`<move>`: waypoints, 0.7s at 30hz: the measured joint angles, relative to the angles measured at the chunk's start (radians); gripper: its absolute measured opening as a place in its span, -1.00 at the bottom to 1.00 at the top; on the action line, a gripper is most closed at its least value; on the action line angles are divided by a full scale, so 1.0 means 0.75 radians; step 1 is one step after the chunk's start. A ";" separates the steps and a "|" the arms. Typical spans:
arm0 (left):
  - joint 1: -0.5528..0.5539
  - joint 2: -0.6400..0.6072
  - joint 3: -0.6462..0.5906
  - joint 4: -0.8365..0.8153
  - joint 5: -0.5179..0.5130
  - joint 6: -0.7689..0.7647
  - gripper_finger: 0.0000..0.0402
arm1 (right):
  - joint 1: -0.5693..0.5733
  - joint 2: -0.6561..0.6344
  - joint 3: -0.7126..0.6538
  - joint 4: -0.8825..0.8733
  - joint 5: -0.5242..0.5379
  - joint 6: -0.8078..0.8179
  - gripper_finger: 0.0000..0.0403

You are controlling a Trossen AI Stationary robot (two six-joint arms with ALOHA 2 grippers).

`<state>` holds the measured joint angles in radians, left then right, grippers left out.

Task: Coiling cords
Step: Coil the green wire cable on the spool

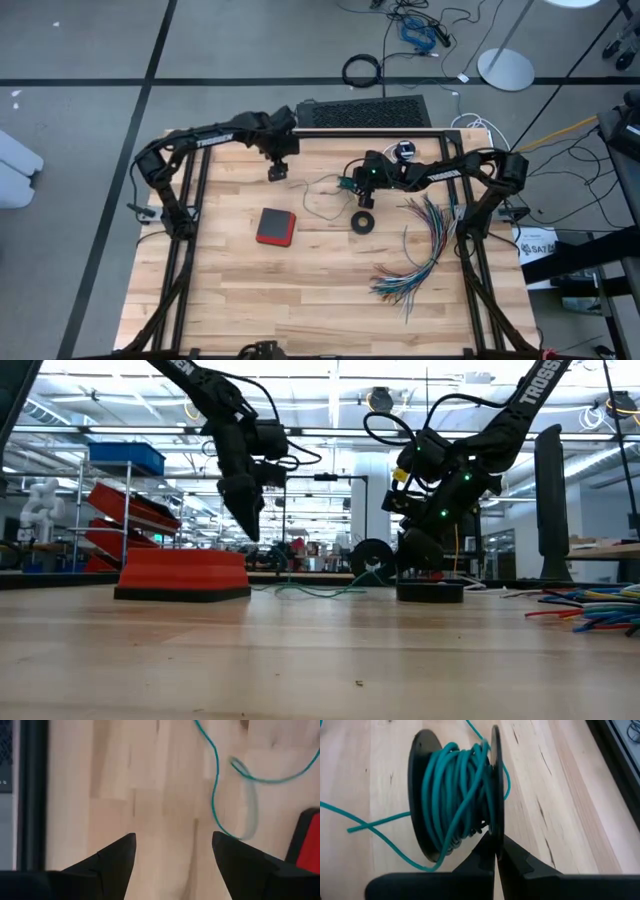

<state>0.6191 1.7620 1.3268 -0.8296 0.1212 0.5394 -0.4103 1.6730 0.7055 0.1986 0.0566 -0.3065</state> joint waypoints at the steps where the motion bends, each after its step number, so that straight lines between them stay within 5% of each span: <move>1: 0.013 -0.010 0.005 0.001 0.034 -0.003 0.35 | 0.000 0.000 0.000 0.000 0.000 0.000 -1.00; 5: 0.030 -0.045 0.007 0.169 0.412 -0.062 0.35 | 0.000 0.000 0.000 0.009 0.000 0.000 -1.00; 8: -0.028 -0.044 0.002 0.359 0.535 -0.107 0.35 | 0.000 0.000 0.000 0.024 0.000 0.000 -1.00; 15: -0.243 -0.043 -0.131 0.909 0.474 -0.341 0.35 | -0.002 0.000 0.000 0.070 0.001 0.009 -1.00; 21: -0.239 -0.042 -0.262 1.116 0.349 -0.490 0.35 | -0.006 -0.017 0.001 0.138 0.005 0.010 -1.00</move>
<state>0.4400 1.7306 1.1306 0.0075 0.3826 0.1716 -0.4149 1.6602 0.7059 0.3019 0.0605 -0.2993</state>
